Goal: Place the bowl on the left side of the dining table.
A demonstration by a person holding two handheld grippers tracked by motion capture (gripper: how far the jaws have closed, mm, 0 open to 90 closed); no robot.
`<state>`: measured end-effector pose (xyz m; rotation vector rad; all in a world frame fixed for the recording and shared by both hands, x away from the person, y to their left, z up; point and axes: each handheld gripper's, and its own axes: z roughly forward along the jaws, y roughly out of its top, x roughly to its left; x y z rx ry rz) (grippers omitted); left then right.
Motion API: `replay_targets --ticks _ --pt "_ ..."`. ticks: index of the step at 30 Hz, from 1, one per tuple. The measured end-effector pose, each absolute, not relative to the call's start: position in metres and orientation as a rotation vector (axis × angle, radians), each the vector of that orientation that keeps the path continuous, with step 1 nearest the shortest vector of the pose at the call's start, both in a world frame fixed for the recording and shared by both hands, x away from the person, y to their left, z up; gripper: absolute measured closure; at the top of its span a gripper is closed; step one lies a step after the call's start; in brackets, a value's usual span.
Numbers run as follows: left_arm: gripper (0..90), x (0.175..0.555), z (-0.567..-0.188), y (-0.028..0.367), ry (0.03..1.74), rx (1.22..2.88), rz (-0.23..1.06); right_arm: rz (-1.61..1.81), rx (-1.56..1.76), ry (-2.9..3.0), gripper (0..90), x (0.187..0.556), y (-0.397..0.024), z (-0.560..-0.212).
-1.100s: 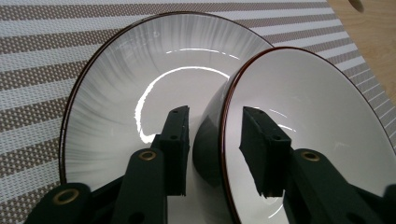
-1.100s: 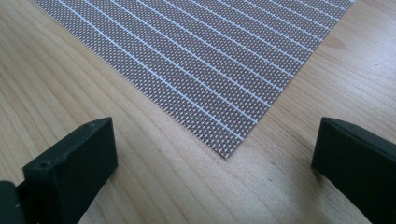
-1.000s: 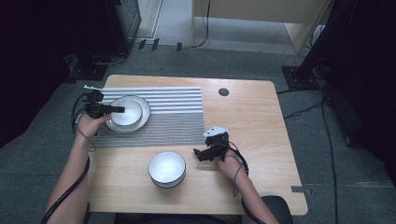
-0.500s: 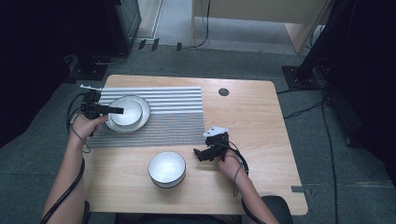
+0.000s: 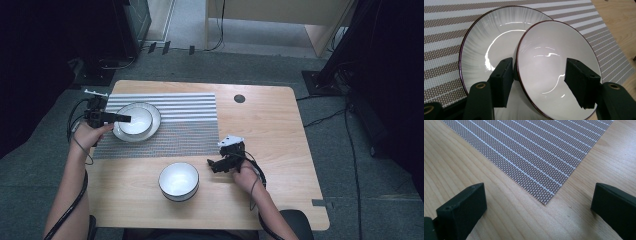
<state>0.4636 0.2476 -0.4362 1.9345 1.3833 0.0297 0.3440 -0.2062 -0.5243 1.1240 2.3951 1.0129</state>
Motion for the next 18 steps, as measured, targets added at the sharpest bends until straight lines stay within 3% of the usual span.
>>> replay_targets --ticks 18 --pt "36.7 0.454 -0.42 0.239 1.371 1.921 0.019 1.014 1.123 2.394 0.0 0.344 -0.206 -0.524"
